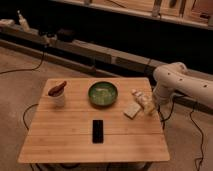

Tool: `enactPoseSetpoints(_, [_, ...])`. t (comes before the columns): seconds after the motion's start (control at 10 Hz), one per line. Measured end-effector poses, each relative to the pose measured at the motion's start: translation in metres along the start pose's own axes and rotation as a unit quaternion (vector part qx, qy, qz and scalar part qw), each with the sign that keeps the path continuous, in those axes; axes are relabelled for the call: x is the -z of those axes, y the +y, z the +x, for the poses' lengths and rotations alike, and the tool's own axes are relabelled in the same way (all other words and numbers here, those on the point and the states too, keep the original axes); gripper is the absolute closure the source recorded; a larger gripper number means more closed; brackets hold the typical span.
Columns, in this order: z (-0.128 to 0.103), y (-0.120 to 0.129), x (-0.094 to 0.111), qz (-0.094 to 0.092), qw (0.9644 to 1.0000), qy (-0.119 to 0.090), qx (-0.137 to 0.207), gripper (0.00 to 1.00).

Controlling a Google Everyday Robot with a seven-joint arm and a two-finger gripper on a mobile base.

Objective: Move the arm in a circular motion

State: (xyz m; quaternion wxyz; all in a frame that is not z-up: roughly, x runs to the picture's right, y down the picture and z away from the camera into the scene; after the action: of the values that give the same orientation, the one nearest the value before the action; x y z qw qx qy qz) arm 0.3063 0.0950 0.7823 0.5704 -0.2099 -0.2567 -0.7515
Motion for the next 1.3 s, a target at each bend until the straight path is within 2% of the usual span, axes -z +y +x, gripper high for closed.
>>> enactPoseSetpoints(0.2, [0.046, 0.022, 0.013, -0.002, 0.9987, 0.044, -0.024, 0.2])
enactPoseSetpoints(0.4, [0.097, 0.016, 0.024, -0.008, 0.9972, 0.072, -0.018, 0.2])
enactPoseSetpoints(0.6, [0.144, -0.014, 0.026, -0.012, 0.9962, 0.086, 0.01, 0.2])
enactPoseSetpoints(0.8, [0.175, -0.074, 0.024, 0.008, 0.9938, 0.091, 0.064, 0.2])
enactPoseSetpoints(0.9, [0.187, -0.119, 0.023, 0.022, 0.9888, 0.098, 0.111, 0.2])
enactPoseSetpoints(1.0, [0.19, -0.146, 0.022, 0.027, 0.984, 0.103, 0.143, 0.2])
enactPoseSetpoints(1.1, [0.189, -0.174, 0.023, 0.034, 0.977, 0.11, 0.18, 0.2])
enactPoseSetpoints(1.3, [0.162, -0.223, 0.019, 0.051, 0.9599, 0.102, 0.256, 0.2])
